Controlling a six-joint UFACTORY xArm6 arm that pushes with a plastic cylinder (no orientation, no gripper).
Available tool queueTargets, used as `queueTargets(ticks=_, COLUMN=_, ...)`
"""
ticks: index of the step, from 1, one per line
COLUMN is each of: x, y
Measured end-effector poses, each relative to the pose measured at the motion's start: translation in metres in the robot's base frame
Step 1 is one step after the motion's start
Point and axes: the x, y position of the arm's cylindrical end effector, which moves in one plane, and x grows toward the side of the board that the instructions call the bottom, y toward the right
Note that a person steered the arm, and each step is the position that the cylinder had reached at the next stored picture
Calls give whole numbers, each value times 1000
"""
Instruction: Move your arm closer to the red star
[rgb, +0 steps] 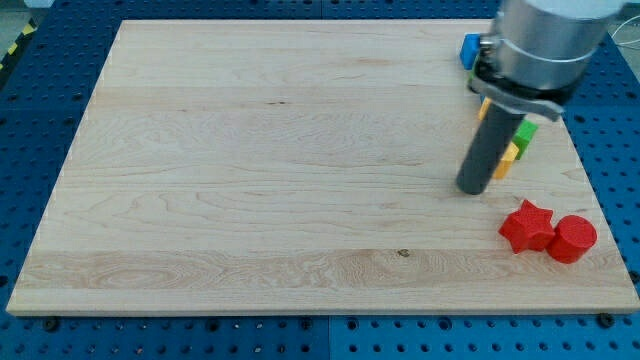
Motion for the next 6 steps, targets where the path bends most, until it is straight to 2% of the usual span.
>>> queueTargets(ticks=1, x=35, y=-13)
queueTargets(ticks=2, x=44, y=-9)
queueTargets(ticks=4, x=26, y=2)
queueTargets(ticks=6, x=29, y=33)
